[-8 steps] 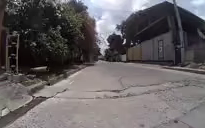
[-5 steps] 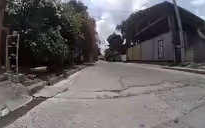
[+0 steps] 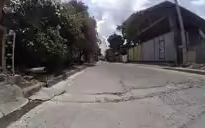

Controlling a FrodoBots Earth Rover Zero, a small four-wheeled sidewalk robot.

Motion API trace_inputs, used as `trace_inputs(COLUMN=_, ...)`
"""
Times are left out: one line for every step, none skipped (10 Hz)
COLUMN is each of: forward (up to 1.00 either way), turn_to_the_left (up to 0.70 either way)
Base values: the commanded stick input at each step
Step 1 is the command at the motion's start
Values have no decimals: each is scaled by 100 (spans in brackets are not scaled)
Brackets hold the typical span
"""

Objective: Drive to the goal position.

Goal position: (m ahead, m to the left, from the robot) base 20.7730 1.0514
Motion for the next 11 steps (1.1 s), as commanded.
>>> trace_inputs(forward=69, turn_to_the_left=34)
trace_inputs(forward=69, turn_to_the_left=25)
trace_inputs(forward=70, turn_to_the_left=3)
trace_inputs(forward=70, turn_to_the_left=0)
trace_inputs(forward=70, turn_to_the_left=0)
trace_inputs(forward=70, turn_to_the_left=0)
trace_inputs(forward=70, turn_to_the_left=0)
trace_inputs(forward=70, turn_to_the_left=0)
trace_inputs(forward=70, turn_to_the_left=0)
trace_inputs(forward=70, turn_to_the_left=0)
trace_inputs(forward=70, turn_to_the_left=0)
